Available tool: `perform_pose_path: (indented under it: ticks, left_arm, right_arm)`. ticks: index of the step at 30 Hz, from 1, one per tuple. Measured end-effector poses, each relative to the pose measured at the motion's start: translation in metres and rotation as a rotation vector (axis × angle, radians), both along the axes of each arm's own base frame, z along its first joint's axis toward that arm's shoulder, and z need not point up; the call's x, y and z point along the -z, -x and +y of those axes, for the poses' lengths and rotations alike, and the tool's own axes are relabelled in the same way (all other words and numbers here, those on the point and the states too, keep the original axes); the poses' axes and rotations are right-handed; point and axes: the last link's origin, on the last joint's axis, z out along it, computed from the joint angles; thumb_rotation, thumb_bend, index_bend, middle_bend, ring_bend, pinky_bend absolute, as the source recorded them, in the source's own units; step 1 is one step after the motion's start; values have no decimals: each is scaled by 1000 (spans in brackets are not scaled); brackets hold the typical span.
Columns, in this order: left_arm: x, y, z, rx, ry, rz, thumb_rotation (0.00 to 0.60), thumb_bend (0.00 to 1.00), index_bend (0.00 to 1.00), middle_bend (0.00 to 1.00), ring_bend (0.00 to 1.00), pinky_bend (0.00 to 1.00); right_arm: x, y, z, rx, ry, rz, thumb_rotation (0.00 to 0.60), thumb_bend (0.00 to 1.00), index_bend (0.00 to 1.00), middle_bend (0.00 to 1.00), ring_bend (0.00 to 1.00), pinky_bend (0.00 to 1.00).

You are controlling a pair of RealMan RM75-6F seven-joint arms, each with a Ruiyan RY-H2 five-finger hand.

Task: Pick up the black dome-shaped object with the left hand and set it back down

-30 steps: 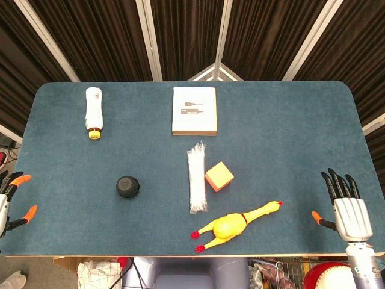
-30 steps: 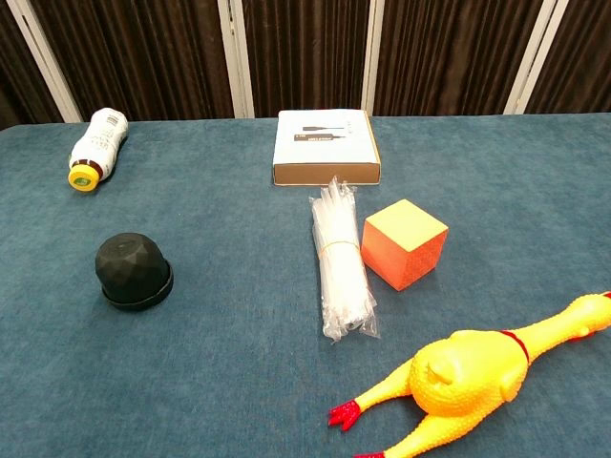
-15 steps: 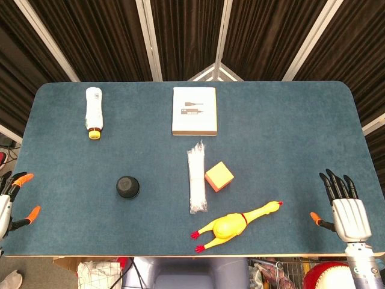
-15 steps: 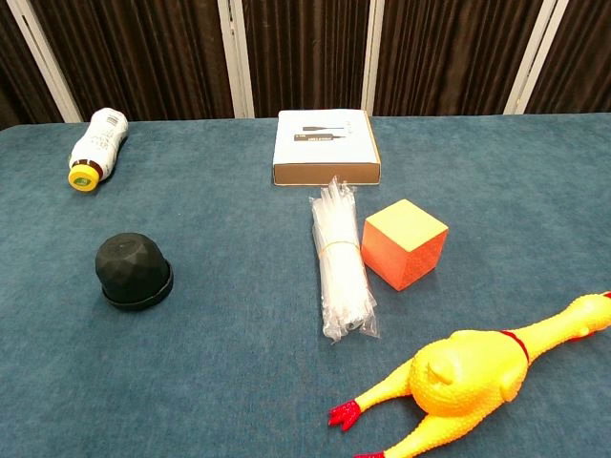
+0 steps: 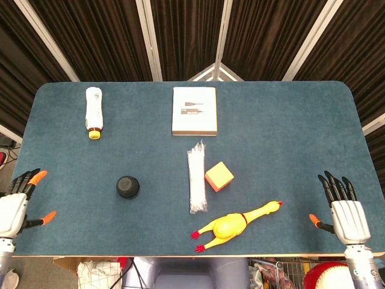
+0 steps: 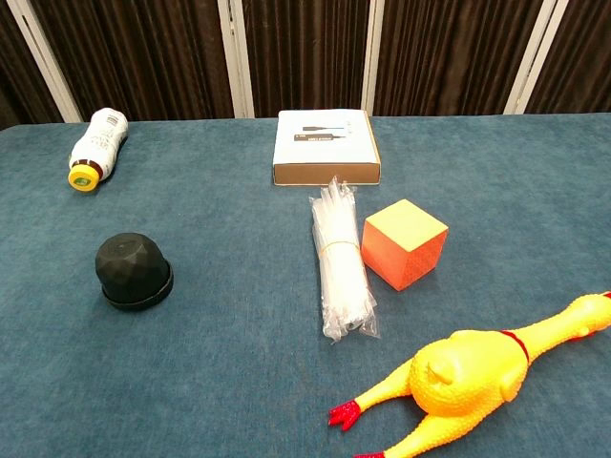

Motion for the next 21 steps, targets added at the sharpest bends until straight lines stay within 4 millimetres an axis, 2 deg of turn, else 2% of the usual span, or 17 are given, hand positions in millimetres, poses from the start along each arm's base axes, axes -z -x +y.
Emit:
perform_pose_path:
  ticks: [7, 13, 21]
  left_arm:
    - [28, -8, 6, 15, 85, -79, 600, 163, 109, 55, 0, 0]
    - [56, -10, 18, 7, 139, -88, 600, 163, 144, 40, 0, 0]
    - [83, -19, 40, -10, 148, -111, 600, 163, 107, 0, 0, 0]
  right_arm:
    - [-1, 0, 0, 2, 0, -13, 600, 189, 20, 30, 124, 0]
    - [2, 2, 0, 9, -19, -13, 600, 189, 20, 31, 124, 0]
    - [5, 2, -3, 19, -25, -12, 600, 189, 20, 30, 124, 0]
